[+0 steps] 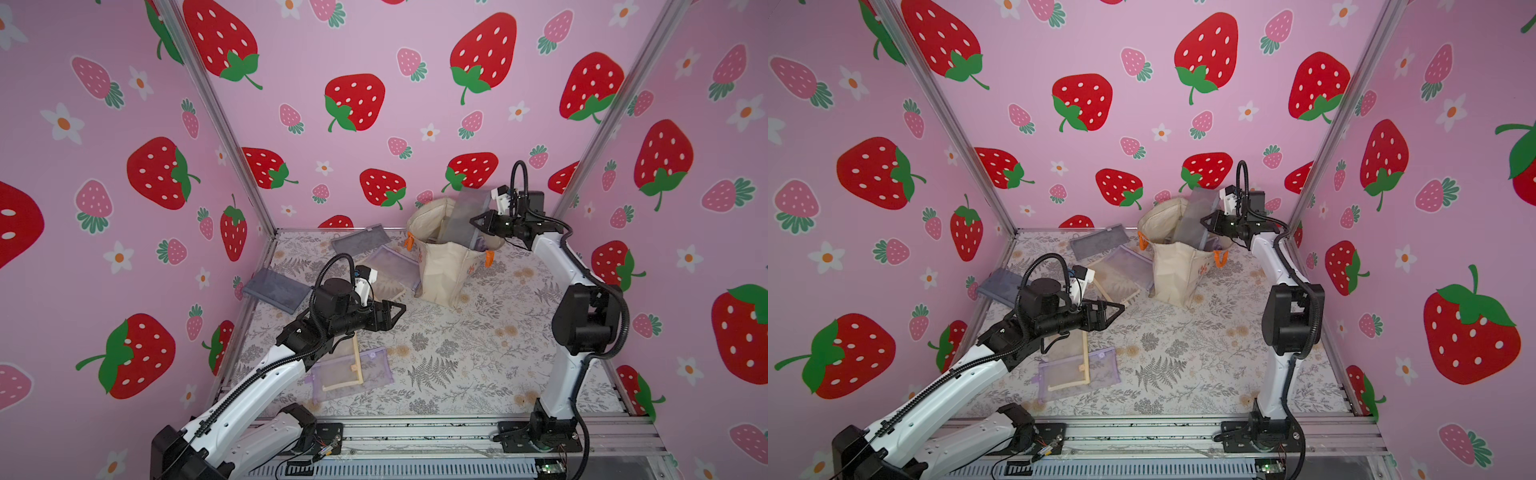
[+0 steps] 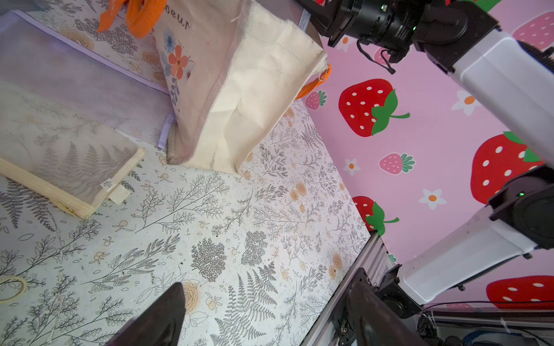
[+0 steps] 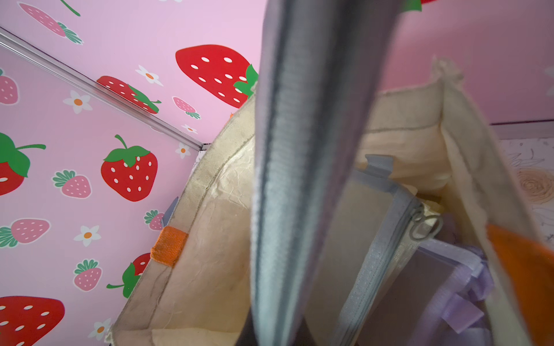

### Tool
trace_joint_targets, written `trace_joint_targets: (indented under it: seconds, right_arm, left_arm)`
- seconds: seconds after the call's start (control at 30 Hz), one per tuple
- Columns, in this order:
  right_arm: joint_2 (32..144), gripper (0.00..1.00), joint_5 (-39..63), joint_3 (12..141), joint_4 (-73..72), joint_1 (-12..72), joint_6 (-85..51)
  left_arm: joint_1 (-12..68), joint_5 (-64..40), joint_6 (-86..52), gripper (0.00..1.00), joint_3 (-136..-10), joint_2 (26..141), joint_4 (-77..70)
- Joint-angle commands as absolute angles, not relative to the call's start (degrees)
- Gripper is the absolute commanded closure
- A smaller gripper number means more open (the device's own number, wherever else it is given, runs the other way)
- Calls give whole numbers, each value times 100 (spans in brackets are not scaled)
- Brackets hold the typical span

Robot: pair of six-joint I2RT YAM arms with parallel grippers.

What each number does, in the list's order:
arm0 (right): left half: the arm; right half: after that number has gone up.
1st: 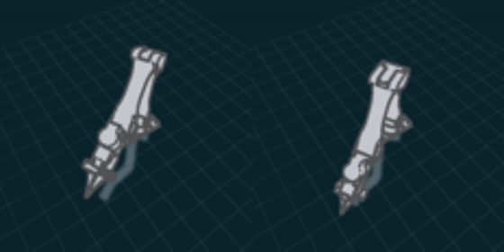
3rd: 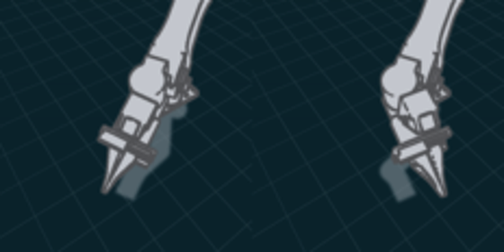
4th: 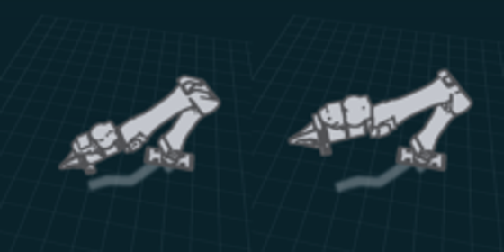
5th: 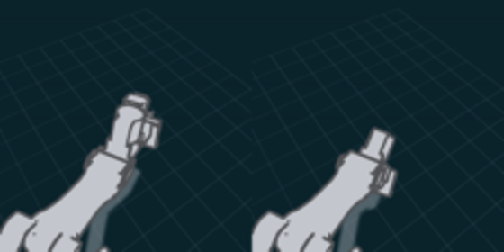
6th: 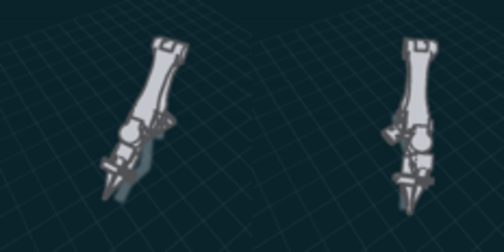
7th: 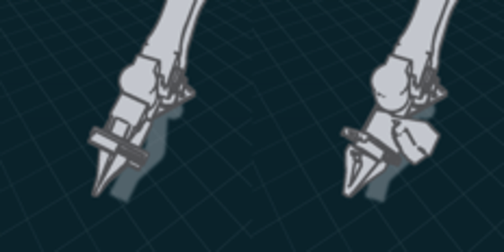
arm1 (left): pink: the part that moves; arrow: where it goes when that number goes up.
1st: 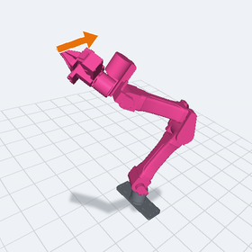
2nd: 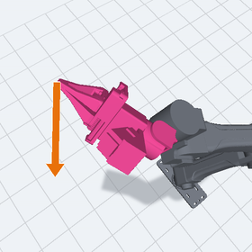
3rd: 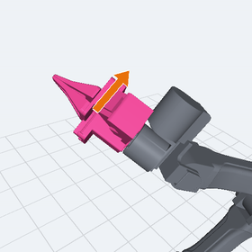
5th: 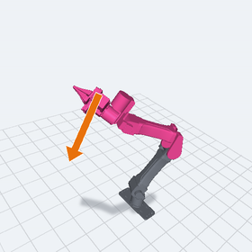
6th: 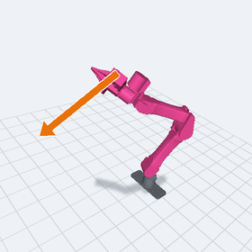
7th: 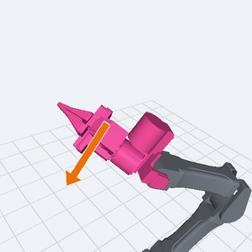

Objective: Put the pencil pouch into the canvas bag
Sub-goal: Place the pencil pouch in the canvas bag.

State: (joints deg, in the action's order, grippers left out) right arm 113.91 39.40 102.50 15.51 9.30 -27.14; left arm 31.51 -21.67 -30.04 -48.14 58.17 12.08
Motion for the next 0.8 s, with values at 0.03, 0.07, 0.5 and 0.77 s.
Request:
trace_joint_targets:
  seconds: [0.03,0.07,0.5,0.77]
  right_arm:
    - [11129,100,3981,9820,1411,1174,-2642]
    - [11101,100,3910,9724,1414,1210,-2637]
    - [11113,72,3464,9805,1840,1256,-2576]
    - [10494,28,2432,10180,2794,1339,-1738]
  left_arm:
    - [3135,-2366,-3040,13,-4992,5989,787]
    - [3137,-2381,-3050,13,-5004,6017,751]
    - [3096,-2216,-2848,12,-5060,5807,1130]
    - [3054,-1890,-2828,13,-5268,6075,1740]
